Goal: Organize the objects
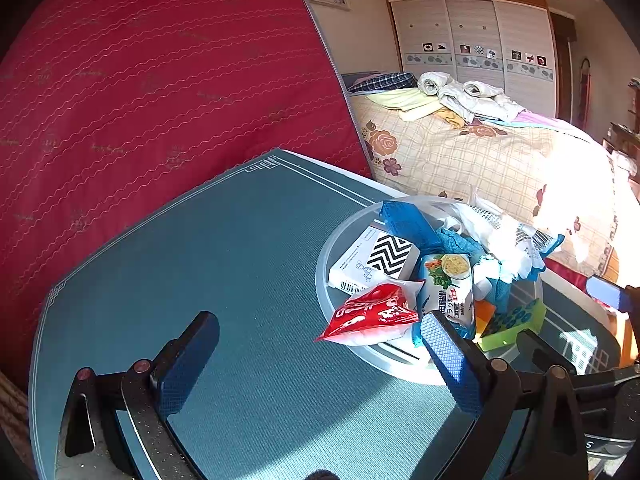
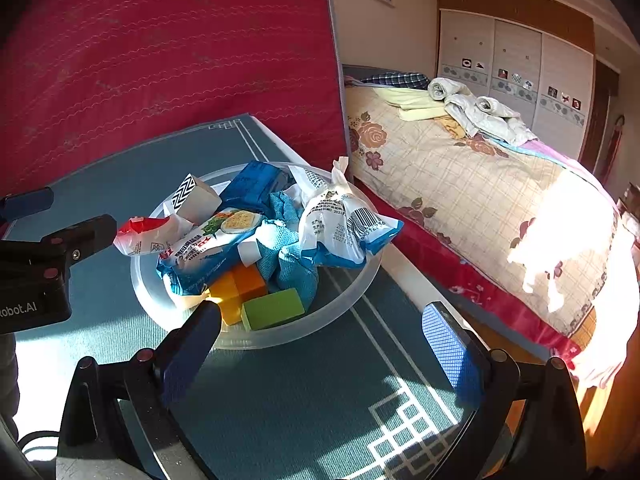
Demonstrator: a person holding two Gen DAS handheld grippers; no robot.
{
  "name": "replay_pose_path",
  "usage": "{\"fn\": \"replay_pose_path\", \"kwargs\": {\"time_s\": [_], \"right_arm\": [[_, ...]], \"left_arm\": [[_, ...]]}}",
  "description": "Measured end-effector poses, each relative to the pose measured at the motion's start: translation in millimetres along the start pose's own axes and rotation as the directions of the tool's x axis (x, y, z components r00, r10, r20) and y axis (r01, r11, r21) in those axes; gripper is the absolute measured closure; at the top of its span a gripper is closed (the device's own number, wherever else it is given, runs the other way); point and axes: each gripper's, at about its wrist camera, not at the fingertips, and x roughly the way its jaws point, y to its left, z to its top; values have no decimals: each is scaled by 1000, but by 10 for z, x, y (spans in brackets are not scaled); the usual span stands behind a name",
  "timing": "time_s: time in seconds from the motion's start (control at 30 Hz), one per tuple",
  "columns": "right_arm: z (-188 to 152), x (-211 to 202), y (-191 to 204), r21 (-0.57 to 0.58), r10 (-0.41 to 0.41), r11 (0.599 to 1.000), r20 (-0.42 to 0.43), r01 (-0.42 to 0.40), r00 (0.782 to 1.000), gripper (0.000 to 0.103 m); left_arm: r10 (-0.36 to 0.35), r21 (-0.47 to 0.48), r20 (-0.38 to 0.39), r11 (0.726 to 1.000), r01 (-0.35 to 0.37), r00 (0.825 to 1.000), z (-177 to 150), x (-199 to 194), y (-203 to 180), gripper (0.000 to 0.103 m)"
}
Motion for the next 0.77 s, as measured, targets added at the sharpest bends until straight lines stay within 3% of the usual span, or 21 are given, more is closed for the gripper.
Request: {"fn": "replay_pose_path", "kwargs": {"time_s": [0.77], "right_arm": [[-21,-5,-4,-5,6,1000,-1,-6,1000,2]], "left_arm": [[-1,-10,-15,1000,1,1000,2,23,-3,0]]}}
